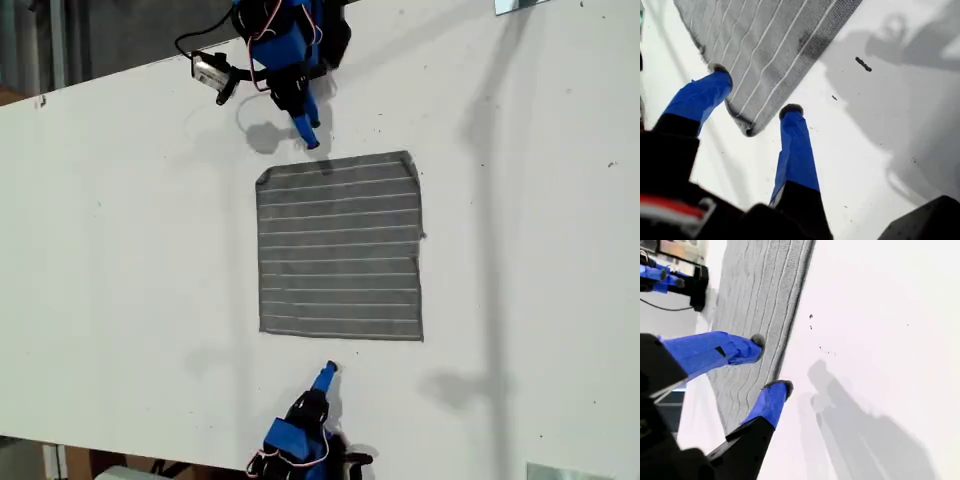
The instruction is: Grasp corners of a square towel and fold twice.
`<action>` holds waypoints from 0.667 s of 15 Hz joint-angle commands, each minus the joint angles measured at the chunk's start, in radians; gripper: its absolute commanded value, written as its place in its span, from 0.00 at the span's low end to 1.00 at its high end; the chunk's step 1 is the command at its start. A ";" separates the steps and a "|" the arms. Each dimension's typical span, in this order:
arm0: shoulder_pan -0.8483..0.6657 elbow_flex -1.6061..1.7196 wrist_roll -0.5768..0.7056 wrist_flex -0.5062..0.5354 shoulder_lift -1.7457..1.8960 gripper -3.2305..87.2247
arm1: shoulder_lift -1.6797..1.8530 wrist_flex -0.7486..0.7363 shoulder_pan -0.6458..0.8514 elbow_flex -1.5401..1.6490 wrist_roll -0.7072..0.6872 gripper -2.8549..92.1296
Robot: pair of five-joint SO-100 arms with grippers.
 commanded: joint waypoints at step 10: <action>0.057 0.006 -0.549 -0.003 0.005 0.44 | 0.003 -0.046 -0.104 -0.025 0.101 0.25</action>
